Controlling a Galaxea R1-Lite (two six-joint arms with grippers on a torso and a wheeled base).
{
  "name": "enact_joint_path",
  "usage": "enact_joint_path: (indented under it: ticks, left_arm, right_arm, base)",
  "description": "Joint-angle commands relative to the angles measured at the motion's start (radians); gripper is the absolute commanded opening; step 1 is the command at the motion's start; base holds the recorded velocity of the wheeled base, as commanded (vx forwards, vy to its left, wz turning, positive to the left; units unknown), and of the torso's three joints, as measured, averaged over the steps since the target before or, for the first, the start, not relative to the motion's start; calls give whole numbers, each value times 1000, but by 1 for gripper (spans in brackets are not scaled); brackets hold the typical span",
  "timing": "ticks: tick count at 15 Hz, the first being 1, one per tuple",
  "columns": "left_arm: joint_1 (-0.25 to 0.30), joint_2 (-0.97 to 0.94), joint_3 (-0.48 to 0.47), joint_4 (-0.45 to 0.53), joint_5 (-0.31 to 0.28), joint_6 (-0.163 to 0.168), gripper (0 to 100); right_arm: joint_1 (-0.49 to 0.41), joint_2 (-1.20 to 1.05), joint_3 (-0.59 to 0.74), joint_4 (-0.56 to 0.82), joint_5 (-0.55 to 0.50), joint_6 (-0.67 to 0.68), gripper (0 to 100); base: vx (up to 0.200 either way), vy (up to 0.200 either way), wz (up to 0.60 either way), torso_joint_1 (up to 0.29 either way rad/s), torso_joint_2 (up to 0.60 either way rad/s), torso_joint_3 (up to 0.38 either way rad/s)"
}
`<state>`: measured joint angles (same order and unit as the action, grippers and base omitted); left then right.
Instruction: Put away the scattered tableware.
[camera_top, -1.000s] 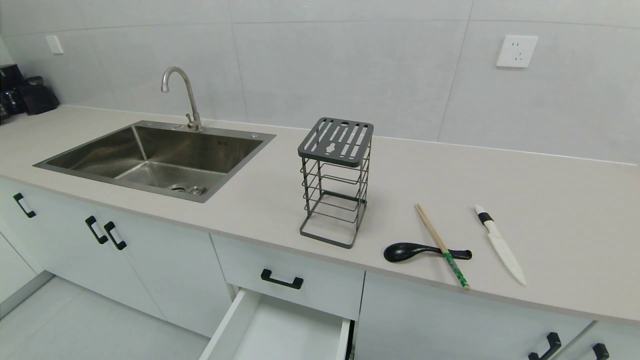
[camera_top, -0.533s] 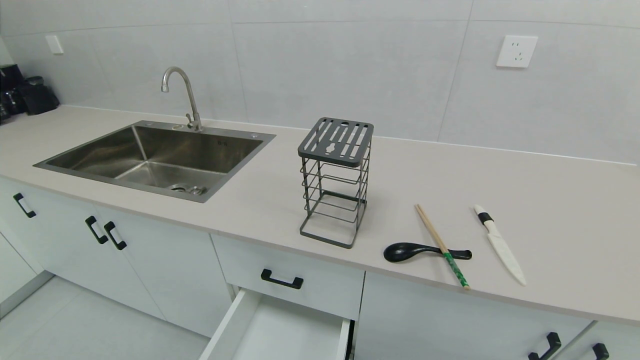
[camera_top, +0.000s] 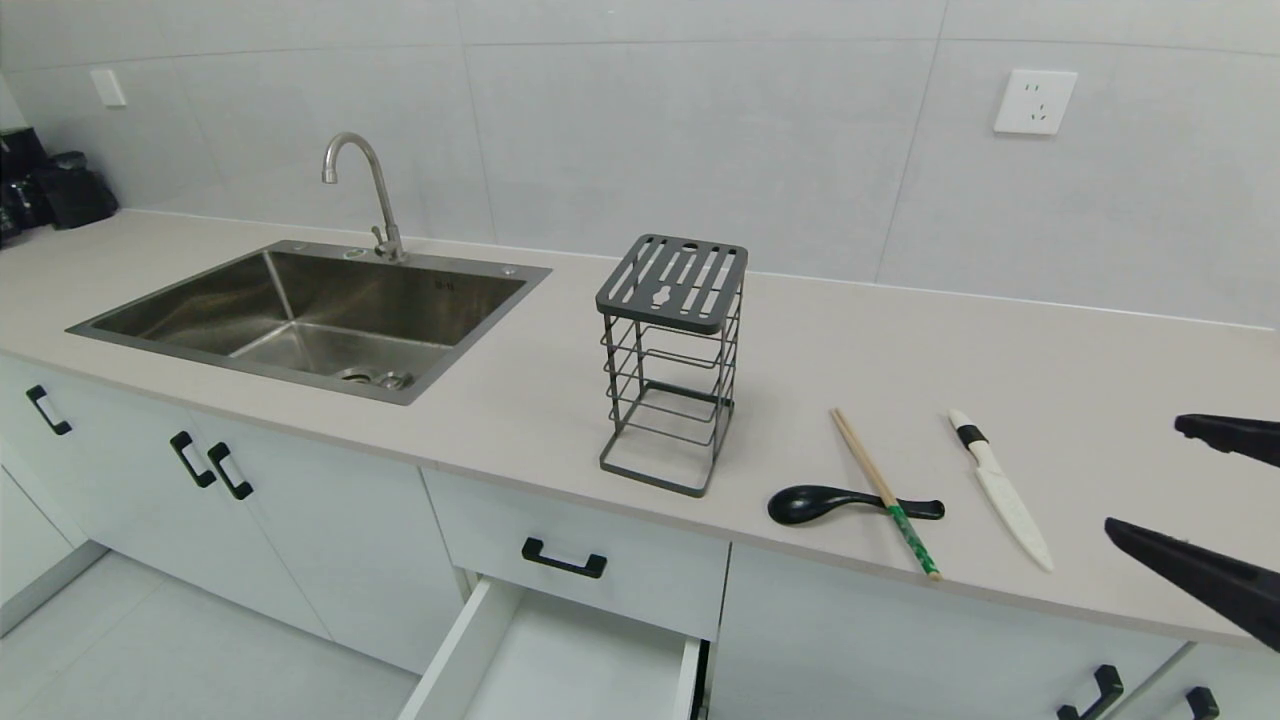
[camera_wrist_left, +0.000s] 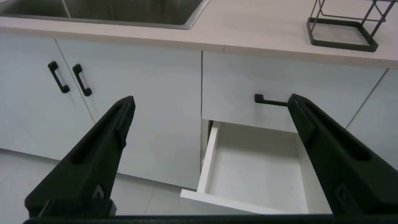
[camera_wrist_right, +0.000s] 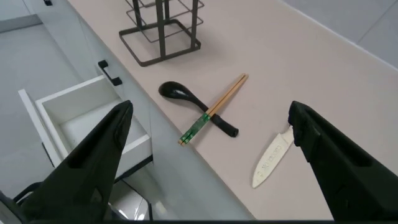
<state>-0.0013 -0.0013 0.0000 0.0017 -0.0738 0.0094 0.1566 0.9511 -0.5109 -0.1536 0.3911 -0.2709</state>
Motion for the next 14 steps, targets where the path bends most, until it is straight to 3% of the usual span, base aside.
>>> enact_joint_path:
  ticks: [1, 3, 6, 14]
  left_arm:
    - [1, 1, 0, 0, 0, 0, 100]
    - [0, 1, 0, 0, 0, 0, 100]
    - [0, 1, 0, 0, 0, 0, 100]
    - [0, 1, 0, 0, 0, -2, 100]
  right_arm:
    - [4, 97, -5, -7, 0, -2, 100]
    - [6, 172, -5, -37, -1, -5, 100]
    - [47, 272, -3, -86, -86, -16, 100]
    - [61, 365, -23, -132, -86, -10, 100]
  base:
    - [0, 0, 0, 0, 0, 0]
    - [0, 0, 0, 0, 0, 0]
    - [0, 0, 0, 0, 0, 0]
    - [0, 0, 0, 0, 0, 0]
